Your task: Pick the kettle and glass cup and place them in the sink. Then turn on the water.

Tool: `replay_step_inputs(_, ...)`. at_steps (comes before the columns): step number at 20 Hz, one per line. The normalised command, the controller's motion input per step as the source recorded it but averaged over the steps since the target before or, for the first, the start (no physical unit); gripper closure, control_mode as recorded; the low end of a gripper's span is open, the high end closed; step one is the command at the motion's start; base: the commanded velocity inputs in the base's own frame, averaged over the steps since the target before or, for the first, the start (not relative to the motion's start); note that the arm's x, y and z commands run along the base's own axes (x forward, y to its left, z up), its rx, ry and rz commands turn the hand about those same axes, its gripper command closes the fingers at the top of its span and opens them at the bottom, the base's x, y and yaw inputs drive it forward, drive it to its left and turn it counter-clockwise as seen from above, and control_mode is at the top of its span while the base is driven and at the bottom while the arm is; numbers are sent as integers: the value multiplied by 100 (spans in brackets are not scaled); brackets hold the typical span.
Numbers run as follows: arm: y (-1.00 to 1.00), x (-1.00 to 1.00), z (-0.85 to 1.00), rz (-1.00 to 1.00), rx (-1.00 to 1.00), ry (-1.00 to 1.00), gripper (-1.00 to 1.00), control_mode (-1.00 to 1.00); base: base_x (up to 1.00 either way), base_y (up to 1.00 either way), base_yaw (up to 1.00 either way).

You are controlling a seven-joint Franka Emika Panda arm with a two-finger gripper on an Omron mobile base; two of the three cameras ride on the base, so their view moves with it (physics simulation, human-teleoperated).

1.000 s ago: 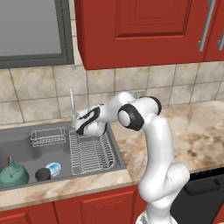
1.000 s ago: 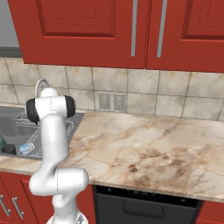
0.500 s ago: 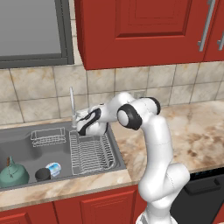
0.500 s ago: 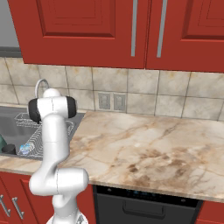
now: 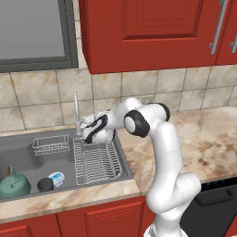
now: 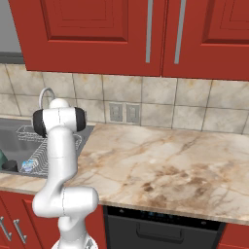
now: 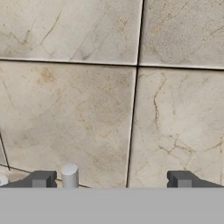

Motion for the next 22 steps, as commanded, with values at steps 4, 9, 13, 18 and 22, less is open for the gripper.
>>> replay_step_inputs(4,0,0,-11,-8,2,-4,-100,-100,0,0,0)
replay_step_inputs(9,0,0,-12,-9,2,-5,-100,-100,0,0,0)
replay_step_inputs(13,0,0,-9,-8,3,-5,-100,-100,0,0,0)
replay_step_inputs(18,-16,0,-1,-4,6,-3,-100,-100,0,0,0)
replay_step_inputs(22,-41,0,0,0,6,-3,-100,-100,0,0,0)
